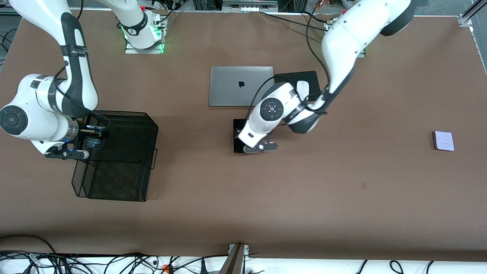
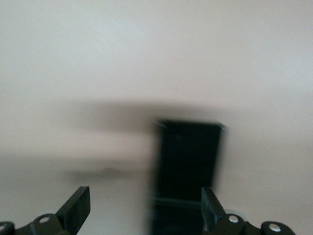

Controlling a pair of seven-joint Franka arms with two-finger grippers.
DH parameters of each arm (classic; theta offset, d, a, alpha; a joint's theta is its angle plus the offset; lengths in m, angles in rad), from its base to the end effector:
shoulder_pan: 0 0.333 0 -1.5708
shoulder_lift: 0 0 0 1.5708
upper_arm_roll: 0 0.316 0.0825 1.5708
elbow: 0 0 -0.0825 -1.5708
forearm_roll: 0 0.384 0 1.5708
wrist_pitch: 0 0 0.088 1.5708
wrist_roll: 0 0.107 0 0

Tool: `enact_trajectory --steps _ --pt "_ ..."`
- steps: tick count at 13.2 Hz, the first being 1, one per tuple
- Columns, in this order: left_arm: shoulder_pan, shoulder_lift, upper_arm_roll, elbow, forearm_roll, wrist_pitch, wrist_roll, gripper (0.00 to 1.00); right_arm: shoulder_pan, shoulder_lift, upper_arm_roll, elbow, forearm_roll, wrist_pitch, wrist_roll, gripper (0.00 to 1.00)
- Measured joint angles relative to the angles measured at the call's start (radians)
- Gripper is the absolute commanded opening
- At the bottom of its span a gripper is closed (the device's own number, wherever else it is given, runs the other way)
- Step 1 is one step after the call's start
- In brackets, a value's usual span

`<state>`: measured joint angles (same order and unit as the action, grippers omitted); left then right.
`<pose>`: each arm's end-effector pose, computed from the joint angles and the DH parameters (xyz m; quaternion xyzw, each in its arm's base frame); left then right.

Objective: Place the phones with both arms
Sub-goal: 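Lower the flip phone into the basket while the left gripper releases the smartphone, then release the flip phone while the left gripper reaches the white Huawei phone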

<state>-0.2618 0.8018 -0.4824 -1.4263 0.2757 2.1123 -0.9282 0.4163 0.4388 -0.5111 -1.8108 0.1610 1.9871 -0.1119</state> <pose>0.5821 -0.4260 0.2530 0.9952 0.0806 -0.0475 0.0283 0.6186 -0.0276 0.3110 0.9941 -0.0219 -0.1033 0.0258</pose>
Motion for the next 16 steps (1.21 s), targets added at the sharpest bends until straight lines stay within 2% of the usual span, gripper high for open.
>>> enact_trajectory --steps 1,3,5,8,11,13,16 --pt "0.037 -0.058 0.009 0.012 0.039 -0.123 0.012 1.00 0.000 0.008 0.001 0.001 0.006 0.005 0.000 1.00" --pt "0.142 -0.163 0.025 0.011 0.068 -0.289 0.091 1.00 0.001 0.011 0.001 0.012 0.008 0.005 0.000 1.00" --pt "0.283 -0.211 0.034 0.005 0.074 -0.349 0.253 1.00 0.002 0.009 0.002 0.037 0.008 -0.003 0.000 1.00" --pt "0.504 -0.211 0.044 -0.015 0.084 -0.353 0.524 1.00 0.008 0.001 0.003 0.143 0.008 -0.149 0.000 1.00" --pt "0.673 -0.203 0.045 -0.048 0.086 -0.352 0.746 1.00 0.030 -0.017 0.013 0.269 0.009 -0.288 0.031 1.00" --pt "0.775 -0.198 0.046 -0.094 0.087 -0.327 0.874 1.00 0.099 -0.019 0.021 0.311 0.013 -0.319 0.148 1.00" --pt "0.938 -0.166 0.048 -0.173 0.087 -0.142 1.087 1.00 0.262 -0.011 0.034 0.317 0.016 -0.314 0.395 1.00"
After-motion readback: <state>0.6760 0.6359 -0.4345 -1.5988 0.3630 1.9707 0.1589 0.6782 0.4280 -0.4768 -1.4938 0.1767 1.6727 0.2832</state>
